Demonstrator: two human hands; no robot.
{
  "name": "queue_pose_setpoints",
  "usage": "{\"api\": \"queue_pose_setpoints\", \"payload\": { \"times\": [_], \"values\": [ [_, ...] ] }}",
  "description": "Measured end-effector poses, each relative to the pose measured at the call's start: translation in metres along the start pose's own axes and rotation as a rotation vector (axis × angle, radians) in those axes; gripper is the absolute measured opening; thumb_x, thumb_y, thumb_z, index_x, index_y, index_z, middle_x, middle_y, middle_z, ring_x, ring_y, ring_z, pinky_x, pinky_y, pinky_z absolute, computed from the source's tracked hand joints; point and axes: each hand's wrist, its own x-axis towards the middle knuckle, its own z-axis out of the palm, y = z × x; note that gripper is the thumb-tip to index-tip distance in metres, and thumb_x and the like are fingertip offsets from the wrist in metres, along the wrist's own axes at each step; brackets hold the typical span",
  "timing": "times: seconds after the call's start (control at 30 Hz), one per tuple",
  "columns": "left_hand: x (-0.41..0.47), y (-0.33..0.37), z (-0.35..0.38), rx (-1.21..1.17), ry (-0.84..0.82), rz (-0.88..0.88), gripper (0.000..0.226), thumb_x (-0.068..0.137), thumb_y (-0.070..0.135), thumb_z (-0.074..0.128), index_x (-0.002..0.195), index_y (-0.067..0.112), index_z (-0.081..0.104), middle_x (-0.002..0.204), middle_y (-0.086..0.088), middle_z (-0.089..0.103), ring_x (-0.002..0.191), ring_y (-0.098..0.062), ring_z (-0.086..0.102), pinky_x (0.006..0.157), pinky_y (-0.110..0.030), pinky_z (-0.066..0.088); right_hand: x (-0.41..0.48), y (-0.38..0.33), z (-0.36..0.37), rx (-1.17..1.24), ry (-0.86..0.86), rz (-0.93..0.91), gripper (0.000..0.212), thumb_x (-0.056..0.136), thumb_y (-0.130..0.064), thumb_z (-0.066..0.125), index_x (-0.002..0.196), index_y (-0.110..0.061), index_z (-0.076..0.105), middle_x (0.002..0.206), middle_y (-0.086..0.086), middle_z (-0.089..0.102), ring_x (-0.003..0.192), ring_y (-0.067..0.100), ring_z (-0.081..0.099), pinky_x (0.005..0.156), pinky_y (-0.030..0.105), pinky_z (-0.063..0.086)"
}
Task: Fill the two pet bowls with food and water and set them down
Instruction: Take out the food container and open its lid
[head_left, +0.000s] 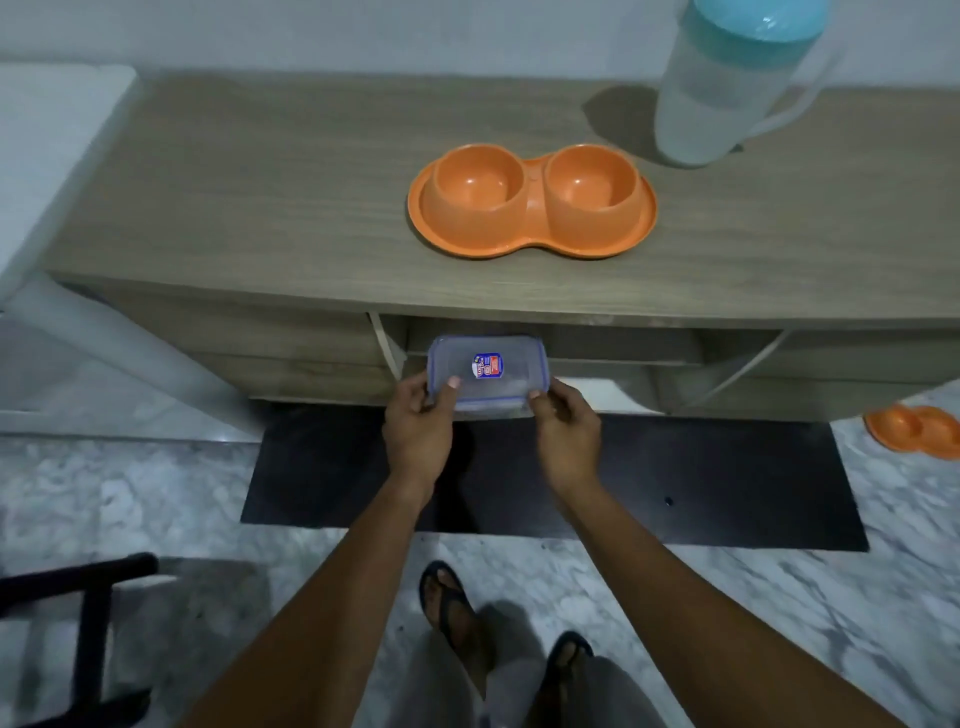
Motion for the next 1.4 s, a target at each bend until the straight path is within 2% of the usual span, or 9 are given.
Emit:
{"api": "queue_pose_setpoints", "payload": {
  "times": [0.23, 0.37, 0.43, 0.57, 0.73, 0.93, 1.03, 1.17, 1.4],
  "values": [
    [-0.082, 0.083, -0.038, 0.214, 0.183, 0.002, 0.045, 0.076, 0.063, 0.066, 0.094, 0.022, 0.068, 0.09, 0.007, 0.073, 0.084, -0.009, 0.07, 0.079, -0.036, 0.058, -0.098, -0.079, -0.047, -0.099, -0.046, -0.017, 0.022, 0.085, -0.022, 0.078, 0.087, -0.011, 0.059, 0.084, -0.002, 0.067, 0.075, 0.011, 0.061, 0.066, 0.027, 0.045],
    [-0.082, 0.157, -0.058, 0.103, 0.155, 0.023, 0.025, 0.084, 0.031, 0.075, 0.092, 0.009, 0.067, 0.083, -0.002, 0.068, 0.071, -0.013, 0.062, 0.065, -0.028, 0.051, -0.108, -0.137, -0.045, -0.121, -0.135, -0.101, 0.035, 0.078, -0.045, 0.08, 0.079, -0.016, 0.06, 0.081, 0.001, 0.072, 0.078, 0.02, 0.068, 0.071, 0.038, 0.055],
    [-0.068, 0.188, -0.071, 0.042, 0.079, 0.001, 0.021, 0.084, 0.022, 0.075, 0.096, 0.006, 0.068, 0.082, -0.005, 0.067, 0.068, -0.014, 0.059, 0.062, -0.026, 0.048, -0.101, -0.164, -0.033, -0.077, -0.215, -0.11, 0.031, 0.078, -0.036, 0.084, 0.083, -0.015, 0.061, 0.08, 0.012, 0.073, 0.072, 0.025, 0.069, 0.069, 0.044, 0.058],
    [-0.029, 0.231, -0.099, -0.021, -0.089, -0.06, 0.008, 0.089, 0.011, 0.069, 0.093, 0.005, 0.072, 0.083, -0.01, 0.071, 0.074, -0.019, 0.066, 0.072, -0.031, 0.056, -0.074, -0.216, 0.001, -0.105, -0.4, -0.072, 0.036, 0.083, -0.018, 0.083, 0.114, -0.011, 0.068, 0.09, 0.016, 0.077, 0.064, 0.021, 0.069, 0.057, 0.03, 0.056],
    [0.057, 0.267, -0.123, -0.066, -0.167, -0.08, 0.012, 0.091, 0.007, 0.065, 0.098, -0.001, 0.07, 0.091, -0.013, 0.069, 0.064, -0.01, 0.069, 0.057, -0.018, 0.057, -0.024, -0.269, 0.071, -0.229, -0.515, -0.027, 0.018, 0.088, -0.016, 0.078, 0.091, 0.002, 0.074, 0.09, 0.02, 0.073, 0.066, 0.022, 0.067, 0.065, 0.028, 0.06],
    [0.179, 0.285, -0.129, -0.027, -0.207, -0.129, 0.01, 0.09, 0.008, 0.065, 0.095, 0.001, 0.069, 0.096, -0.017, 0.066, 0.08, -0.02, 0.063, 0.065, -0.025, 0.053, 0.051, -0.302, 0.165, -0.333, -0.436, 0.008, 0.028, 0.085, -0.011, 0.081, 0.091, 0.015, 0.072, 0.077, 0.022, 0.068, 0.059, 0.023, 0.062, 0.059, 0.03, 0.054],
    [0.225, 0.282, -0.123, 0.01, -0.243, -0.146, 0.009, 0.092, 0.007, 0.063, 0.084, 0.007, 0.068, 0.084, -0.012, 0.063, 0.068, -0.016, 0.062, 0.059, -0.025, 0.052, 0.09, -0.301, 0.199, -0.361, -0.448, 0.116, 0.016, 0.085, -0.004, 0.079, 0.078, 0.006, 0.068, 0.069, 0.017, 0.063, 0.056, 0.021, 0.058, 0.06, 0.032, 0.052],
    [0.264, 0.269, -0.112, 0.059, -0.334, -0.209, 0.016, 0.093, 0.007, 0.062, 0.104, -0.002, 0.069, 0.096, -0.018, 0.066, 0.078, -0.028, 0.063, 0.066, -0.036, 0.054, 0.125, -0.288, 0.215, -0.399, -0.426, 0.207, 0.017, 0.087, -0.005, 0.077, 0.093, 0.008, 0.069, 0.084, 0.023, 0.064, 0.063, 0.024, 0.058, 0.071, 0.036, 0.049],
    [0.288, 0.266, -0.099, 0.016, -0.332, -0.278, 0.017, 0.092, 0.006, 0.063, 0.105, -0.005, 0.066, 0.091, -0.02, 0.064, 0.066, -0.026, 0.061, 0.049, -0.03, 0.053, 0.152, -0.291, 0.22, -0.404, -0.501, 0.333, 0.012, 0.095, -0.012, 0.069, 0.092, -0.001, 0.067, 0.069, 0.01, 0.064, 0.056, 0.014, 0.055, 0.057, 0.025, 0.046]
  ]
}}
